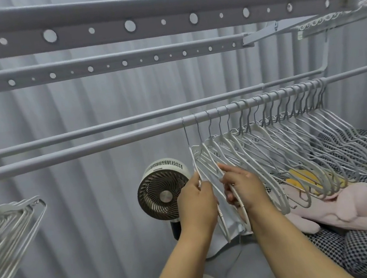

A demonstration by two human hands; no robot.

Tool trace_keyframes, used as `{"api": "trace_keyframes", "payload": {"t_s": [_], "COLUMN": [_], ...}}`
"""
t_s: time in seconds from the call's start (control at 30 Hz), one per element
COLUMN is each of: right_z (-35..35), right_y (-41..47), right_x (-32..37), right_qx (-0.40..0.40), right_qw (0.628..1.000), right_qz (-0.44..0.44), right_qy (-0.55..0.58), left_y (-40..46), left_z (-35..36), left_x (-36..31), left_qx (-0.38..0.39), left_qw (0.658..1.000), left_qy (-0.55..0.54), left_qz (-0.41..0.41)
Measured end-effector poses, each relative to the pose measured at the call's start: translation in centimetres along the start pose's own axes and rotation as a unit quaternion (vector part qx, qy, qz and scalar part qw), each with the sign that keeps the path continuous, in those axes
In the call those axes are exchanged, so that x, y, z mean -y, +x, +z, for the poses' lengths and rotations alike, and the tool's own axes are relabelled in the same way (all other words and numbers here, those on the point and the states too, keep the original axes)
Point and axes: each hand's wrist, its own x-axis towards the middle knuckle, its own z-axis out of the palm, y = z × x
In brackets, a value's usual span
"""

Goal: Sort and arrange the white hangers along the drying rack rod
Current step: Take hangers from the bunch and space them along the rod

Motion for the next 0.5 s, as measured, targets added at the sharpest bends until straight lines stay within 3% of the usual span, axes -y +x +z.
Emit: {"api": "trace_keyframes", "payload": {"t_s": [0.5], "right_z": [-0.32], "right_y": [-0.2], "right_x": [-0.37], "right_qx": [0.011], "right_qw": [1.0], "right_qz": [-0.004], "right_qy": [-0.01], "left_y": [0.15], "left_z": [0.54], "left_x": [0.27], "left_qx": [0.004], "left_qw": [1.0], "left_qy": [0.02], "left_qz": [-0.018]}}
